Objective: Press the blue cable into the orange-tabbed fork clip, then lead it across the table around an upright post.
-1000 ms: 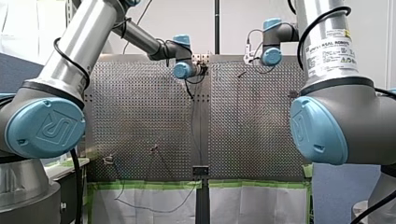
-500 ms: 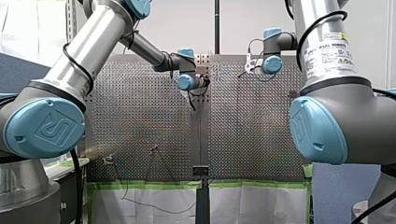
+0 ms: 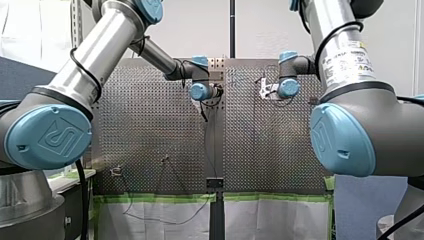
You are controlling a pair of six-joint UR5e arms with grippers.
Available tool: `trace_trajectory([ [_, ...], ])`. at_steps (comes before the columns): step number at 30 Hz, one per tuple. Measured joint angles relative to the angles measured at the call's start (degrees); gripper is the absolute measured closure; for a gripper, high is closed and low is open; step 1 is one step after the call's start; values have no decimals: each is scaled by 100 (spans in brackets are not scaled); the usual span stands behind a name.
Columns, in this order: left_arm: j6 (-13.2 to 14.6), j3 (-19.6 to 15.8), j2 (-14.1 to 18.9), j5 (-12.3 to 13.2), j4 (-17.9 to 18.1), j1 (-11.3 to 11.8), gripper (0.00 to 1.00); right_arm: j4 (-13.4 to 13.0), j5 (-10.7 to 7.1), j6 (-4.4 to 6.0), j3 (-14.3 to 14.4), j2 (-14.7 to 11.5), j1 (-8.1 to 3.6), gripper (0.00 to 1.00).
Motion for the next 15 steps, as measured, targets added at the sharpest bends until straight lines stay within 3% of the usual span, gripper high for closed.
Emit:
trace_trajectory([
  [8,191,2,0,-61,-15,-33,100,-70,35,-42,228,186,58,99],
  [9,216,1,1,-63,-28,-40,93,-82,44,-43,255,202,60,99],
  [11,274,1,0,-69,-56,-48,93,-147,59,-43,339,234,66,99],
  [12,311,0,0,-74,-77,-52,71,-181,63,-44,374,248,67,99],
  [13,333,0,1,-80,-91,-54,71,-211,66,-45,405,263,69,99],
  [15,382,-1,-1,-112,-134,-66,44,-260,73,-47,465,301,72,99],
])
